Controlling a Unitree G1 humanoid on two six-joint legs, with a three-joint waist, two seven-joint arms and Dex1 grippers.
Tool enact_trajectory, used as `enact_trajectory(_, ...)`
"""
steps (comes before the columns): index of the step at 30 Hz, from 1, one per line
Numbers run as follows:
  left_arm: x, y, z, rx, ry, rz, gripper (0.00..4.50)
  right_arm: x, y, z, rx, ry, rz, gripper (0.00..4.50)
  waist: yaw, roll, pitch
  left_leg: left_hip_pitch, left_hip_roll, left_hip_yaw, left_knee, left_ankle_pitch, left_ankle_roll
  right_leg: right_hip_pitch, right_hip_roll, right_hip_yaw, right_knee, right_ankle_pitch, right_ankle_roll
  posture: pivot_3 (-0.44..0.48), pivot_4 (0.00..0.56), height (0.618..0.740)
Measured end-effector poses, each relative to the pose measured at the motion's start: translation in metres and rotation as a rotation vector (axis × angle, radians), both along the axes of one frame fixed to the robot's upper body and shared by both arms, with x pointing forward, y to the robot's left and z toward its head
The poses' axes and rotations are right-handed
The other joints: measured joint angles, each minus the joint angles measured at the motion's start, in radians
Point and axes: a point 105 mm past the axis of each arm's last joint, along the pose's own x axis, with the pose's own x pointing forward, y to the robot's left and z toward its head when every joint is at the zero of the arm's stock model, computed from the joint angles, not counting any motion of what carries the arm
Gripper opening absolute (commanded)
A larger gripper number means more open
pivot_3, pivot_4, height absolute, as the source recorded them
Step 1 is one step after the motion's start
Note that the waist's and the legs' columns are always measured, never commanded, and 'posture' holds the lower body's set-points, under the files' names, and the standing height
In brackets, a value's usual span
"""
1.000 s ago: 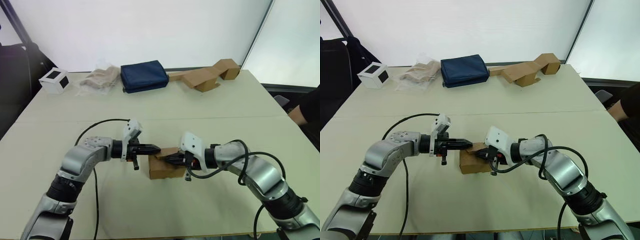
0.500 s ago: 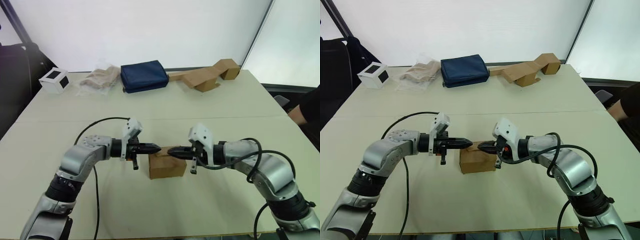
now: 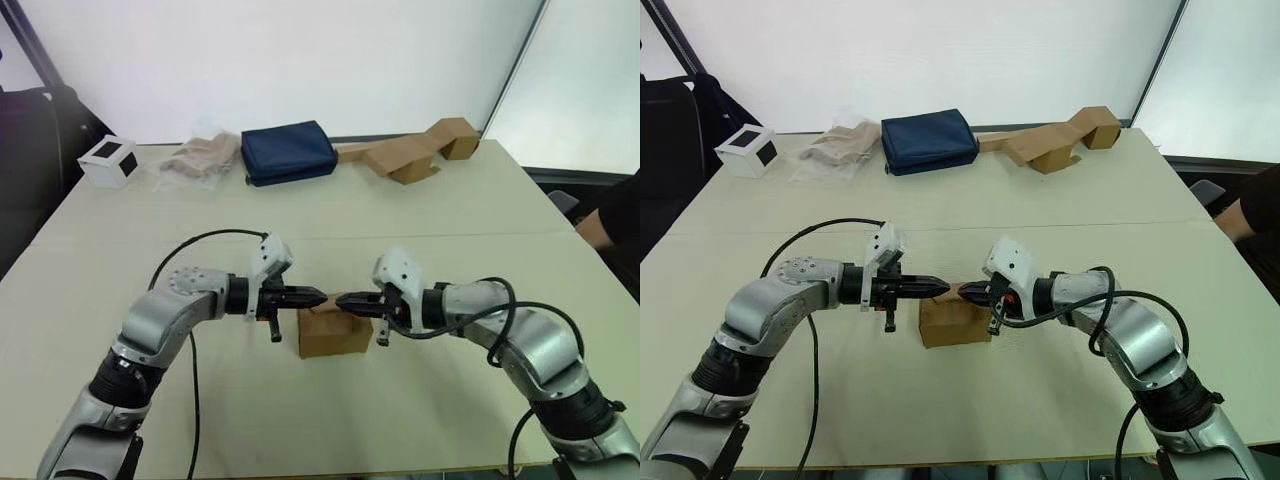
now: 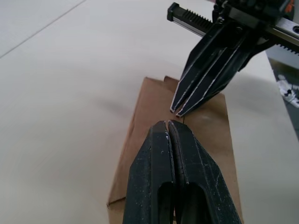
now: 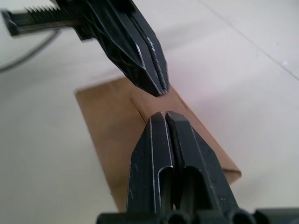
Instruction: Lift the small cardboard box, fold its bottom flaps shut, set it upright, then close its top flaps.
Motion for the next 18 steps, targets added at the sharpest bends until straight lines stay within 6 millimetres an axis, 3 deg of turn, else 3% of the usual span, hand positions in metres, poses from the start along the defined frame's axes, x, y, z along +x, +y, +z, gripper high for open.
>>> enact_trajectory(14,-0.001,-0.001,-0.007,0.013,-0.027,-0.006,0.02,-0.001,0.002,-0.006,-0.031,-0.011,0.019,0.00,0.000,0.000,0.000,0.000,0.000,0.000,0.000,0.000,0.000,0.000,0.000,0.000,0.000,0.000,0.000,0.000,0.150,0.740)
enact_trajectory(18,0.013,0.006,0.006,-0.081,-0.063,0.130,0.02,0.003,0.000,0.001,0.039,-0.011,-0.006,0.00,0.000,0.000,0.000,0.000,0.000,0.000,0.000,0.000,0.000,0.000,0.000,0.000,0.000,0.000,0.000,0.000,0.150,0.740)
